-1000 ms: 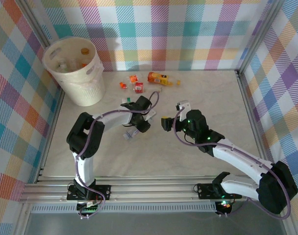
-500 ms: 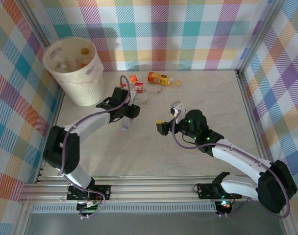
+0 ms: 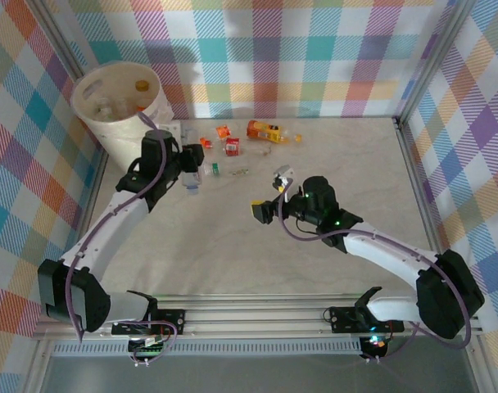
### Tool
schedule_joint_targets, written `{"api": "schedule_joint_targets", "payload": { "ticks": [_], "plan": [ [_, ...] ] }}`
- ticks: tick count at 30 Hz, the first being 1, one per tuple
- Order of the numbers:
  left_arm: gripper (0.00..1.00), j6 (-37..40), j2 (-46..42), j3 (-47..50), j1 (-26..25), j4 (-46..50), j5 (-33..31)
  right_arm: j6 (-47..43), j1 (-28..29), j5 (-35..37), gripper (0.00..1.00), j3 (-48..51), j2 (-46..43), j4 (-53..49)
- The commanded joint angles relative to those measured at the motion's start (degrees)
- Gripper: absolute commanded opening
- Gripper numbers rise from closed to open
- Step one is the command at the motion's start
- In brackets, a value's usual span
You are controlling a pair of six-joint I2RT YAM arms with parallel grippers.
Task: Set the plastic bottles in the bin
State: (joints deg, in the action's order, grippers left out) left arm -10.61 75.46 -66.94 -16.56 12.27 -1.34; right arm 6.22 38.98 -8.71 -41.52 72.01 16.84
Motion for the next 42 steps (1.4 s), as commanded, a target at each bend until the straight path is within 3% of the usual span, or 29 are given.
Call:
{"api": "schedule_joint_targets", "payload": {
  "ticks": [1,9,17,25,33,42],
  "plan": [
    [0.38,-2.58,-1.41,-5.85,1.97,1.5,-5.57,1.33,0.39,-0.61,1.0,-3.2,1.57,2.93],
    [0.37,-3.32,3.69,-19.29,7.65,1.44,-11.72,2.99,0.4,1.69,1.0,-6.07,4.89,1.73],
    [0.37,2.31,12.9,-34.67,12.98,-0.96,-18.86,3.19,0.39,1.85,1.0,-5.53,4.06,-0.08],
    [0.37,4.48,26.37,-51.26,19.94,2.45,-18.19,3.08,0.39,2.04,1.0,-5.35,3.62,-1.15],
    [0.37,5.27,34.54,-57.05,23.96,3.18,-20.63,3.09,0.39,2.29,1.0,-5.68,3.58,-2.5],
    [0.41,4.73,40.94,-60.04,26.24,10.45,-26.2,3.34,0.42,3.24,1.0,-5.51,3.49,-3.67]
  ]
}}
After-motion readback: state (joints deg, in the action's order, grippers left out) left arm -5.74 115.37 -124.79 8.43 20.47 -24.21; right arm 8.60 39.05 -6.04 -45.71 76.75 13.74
